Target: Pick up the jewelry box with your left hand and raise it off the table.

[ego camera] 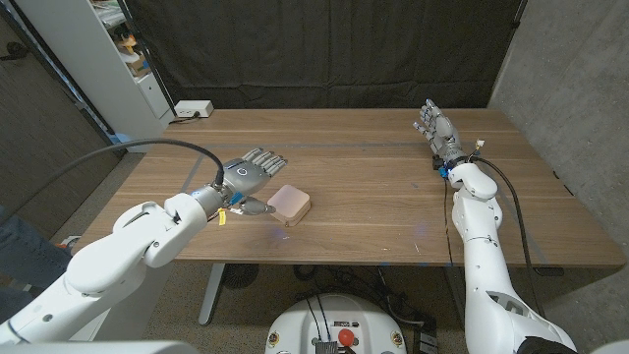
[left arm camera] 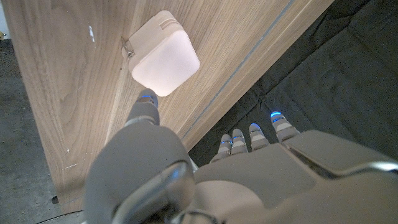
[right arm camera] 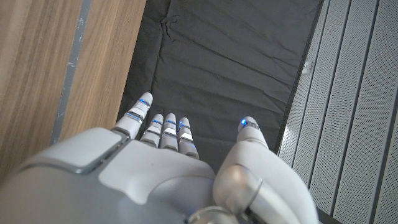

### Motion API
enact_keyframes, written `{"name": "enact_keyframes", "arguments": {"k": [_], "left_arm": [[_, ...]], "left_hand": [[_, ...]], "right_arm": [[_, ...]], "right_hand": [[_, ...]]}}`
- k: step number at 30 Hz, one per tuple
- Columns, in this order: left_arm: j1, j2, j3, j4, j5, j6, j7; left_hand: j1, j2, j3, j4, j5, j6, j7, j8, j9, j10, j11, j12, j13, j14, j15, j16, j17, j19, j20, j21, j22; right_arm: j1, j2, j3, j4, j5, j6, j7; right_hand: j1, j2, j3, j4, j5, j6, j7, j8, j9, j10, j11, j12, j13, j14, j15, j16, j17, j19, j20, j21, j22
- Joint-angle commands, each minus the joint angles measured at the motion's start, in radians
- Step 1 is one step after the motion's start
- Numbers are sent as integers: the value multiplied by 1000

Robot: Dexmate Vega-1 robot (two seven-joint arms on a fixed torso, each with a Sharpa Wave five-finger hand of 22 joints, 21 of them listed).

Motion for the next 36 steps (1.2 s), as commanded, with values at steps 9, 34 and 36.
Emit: {"name": "enact_keyframes", "arguments": {"k": [9,34,36], "left_arm": [[-50,40,49,-2,-8,0,-95],[-177,35,130,33,-128,84,-219],[-191,41,143,33,-122,87,-228]], "left_hand": [[-30,-36,-34,8,11,-30,1,2,6,-23,17,-2,7,-17,11,1,7,-17,4,-1,2],[-56,-52,-78,16,26,-20,9,15,6,-17,44,10,9,4,29,13,5,2,2,9,3],[-54,-50,-78,16,28,-18,8,15,6,-15,43,11,9,4,30,13,5,3,2,9,3]], "right_arm": [[12,-3,3,27,11,12,0],[11,-7,20,32,21,5,1],[13,-10,20,37,21,13,5]], "right_hand": [[10,-3,-3,-1,5,2,-4,7,3,-5,1,7,3,1,10,1,2,2,3,6,4],[9,-4,-5,-1,5,1,-2,7,3,-6,2,7,4,0,12,1,2,1,3,6,4],[9,-4,-5,-1,5,1,-1,7,3,-5,2,7,4,-1,12,1,2,2,4,6,4]]}}
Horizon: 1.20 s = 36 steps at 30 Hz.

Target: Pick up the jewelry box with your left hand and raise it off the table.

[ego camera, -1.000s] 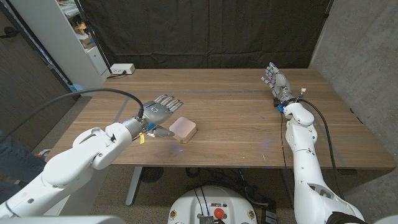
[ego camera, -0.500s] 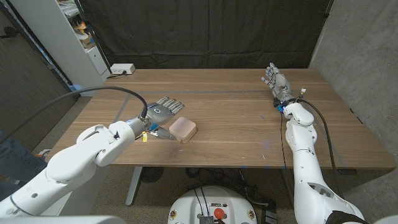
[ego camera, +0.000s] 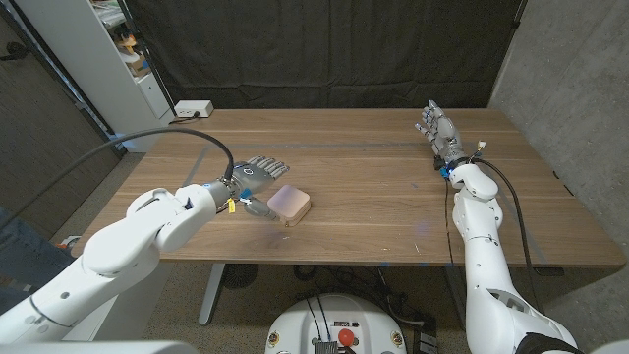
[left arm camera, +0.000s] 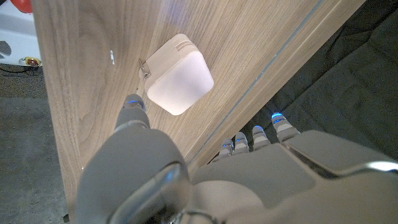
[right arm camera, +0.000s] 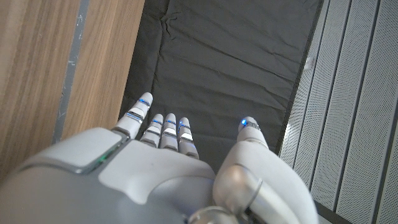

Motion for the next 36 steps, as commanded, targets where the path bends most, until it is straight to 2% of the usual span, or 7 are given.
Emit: {"name": "enact_keyframes", "arguments": {"k": [1,8,15,26,36], "left_arm": [[-72,18,60,13,-12,29,-41],[-115,34,106,13,13,35,-72],[-138,35,131,21,13,46,-84],[-198,40,205,45,34,37,-113],[-212,42,227,53,45,35,-107]], "left_hand": [[-1,3,-5,2,8,-2,2,8,3,3,3,6,5,9,3,8,3,6,2,4,3],[5,9,-4,1,13,0,2,9,3,2,5,7,5,11,3,8,2,9,2,5,2],[9,13,-5,0,17,2,5,10,3,2,5,7,5,10,5,7,2,12,3,5,2],[14,19,-6,-1,23,1,6,10,3,-1,5,8,5,8,5,6,1,15,3,6,2],[17,22,-7,-1,28,1,7,10,2,-3,5,8,5,8,4,5,1,17,3,5,2]], "right_arm": [[4,-5,7,9,6,7,8],[9,-2,13,9,11,-2,3],[16,-8,14,24,10,10,10],[26,-8,16,45,16,20,11],[29,-8,18,49,17,19,7]], "right_hand": [[9,-3,-2,2,5,0,-2,6,3,-5,2,7,4,3,8,1,2,2,4,6,4],[9,-3,-2,2,5,1,-2,7,3,-6,3,7,4,3,9,0,2,1,5,6,4],[9,-4,-2,2,5,1,-3,7,3,-7,3,7,4,4,8,1,2,0,5,6,4],[10,-4,-2,1,6,0,-3,6,3,-6,5,7,4,3,8,1,2,0,5,6,4],[8,-5,-3,2,6,0,-3,6,3,-6,5,7,4,3,8,0,2,-1,5,6,4]]}}
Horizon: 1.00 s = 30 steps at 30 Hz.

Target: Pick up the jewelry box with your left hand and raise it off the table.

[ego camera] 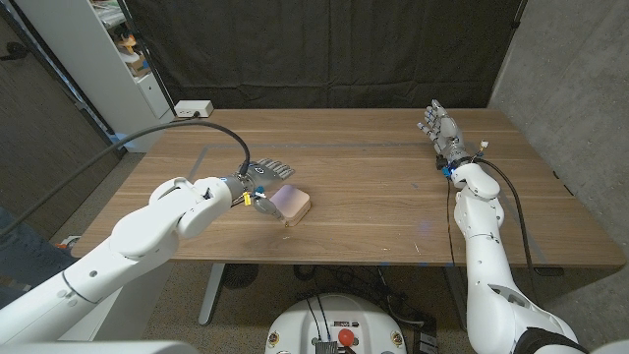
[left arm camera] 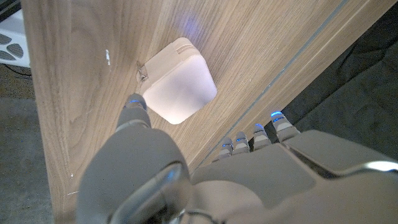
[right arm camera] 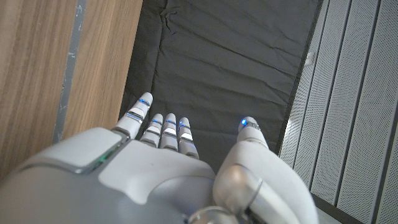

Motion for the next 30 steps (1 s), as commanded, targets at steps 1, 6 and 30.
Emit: {"name": "enact_keyframes", "arguments": {"k": [1,6,30], "left_arm": [[-34,4,44,16,11,-6,-3],[-45,2,55,26,1,-10,-8],[-135,-18,145,79,7,-49,-37]], "left_hand": [[5,10,-5,2,10,-3,4,6,2,-2,5,8,5,5,8,6,1,6,3,5,2],[6,11,-6,2,12,-3,4,6,2,-2,5,9,5,8,8,7,1,7,3,5,2],[11,18,-8,2,20,3,5,8,2,-2,4,10,5,7,7,5,0,8,3,4,1]], "right_arm": [[6,-2,3,11,3,5,-3],[8,-4,5,17,3,6,-4],[23,-14,15,68,8,20,-7]], "right_hand": [[8,-5,-3,2,6,0,-4,7,3,-6,5,7,4,-1,5,0,2,3,2,6,4],[9,-5,-4,2,6,0,-3,7,3,-6,5,7,4,0,5,1,2,3,3,6,4],[8,-6,-5,2,6,-1,-5,6,3,-8,3,7,4,0,5,1,2,2,3,7,4]]}}
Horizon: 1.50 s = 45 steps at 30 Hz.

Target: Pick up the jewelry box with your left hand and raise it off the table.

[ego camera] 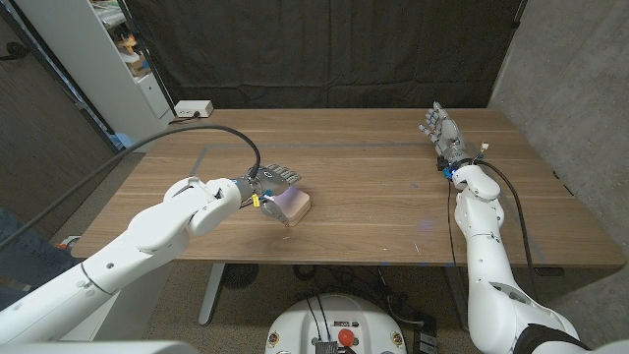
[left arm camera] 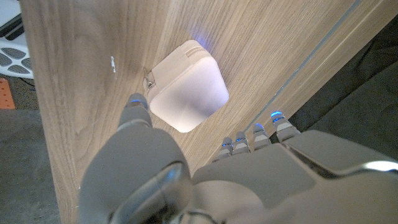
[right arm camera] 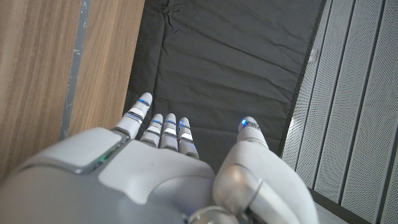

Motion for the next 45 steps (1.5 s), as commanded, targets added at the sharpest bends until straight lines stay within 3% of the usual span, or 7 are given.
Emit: {"name": "enact_keyframes", "arguments": {"k": [1,25,45], "left_arm": [[-47,-12,48,28,9,-22,-19],[-101,-43,97,91,-24,-33,-24],[-124,-56,134,103,-13,-31,-46]], "left_hand": [[2,9,-4,-2,6,3,5,4,2,-2,4,3,5,2,2,5,0,9,3,4,2],[8,18,-5,-2,13,8,5,5,2,-2,-1,4,5,7,0,7,0,10,3,4,2],[14,26,-4,-2,18,16,6,8,2,5,-4,8,5,15,-2,9,0,13,3,4,2]], "right_arm": [[11,-6,5,31,3,9,-4],[33,-22,2,86,-2,19,-13],[28,-22,4,72,-2,8,-13]], "right_hand": [[8,-6,-1,-1,6,0,-4,7,3,-8,3,7,4,0,5,1,2,2,3,7,4],[7,-7,-3,-1,6,-1,-5,6,3,-8,4,7,4,0,5,1,2,2,4,7,4],[5,-10,-5,0,6,-1,-7,6,3,-8,4,7,4,-1,8,1,2,0,8,6,4]]}}
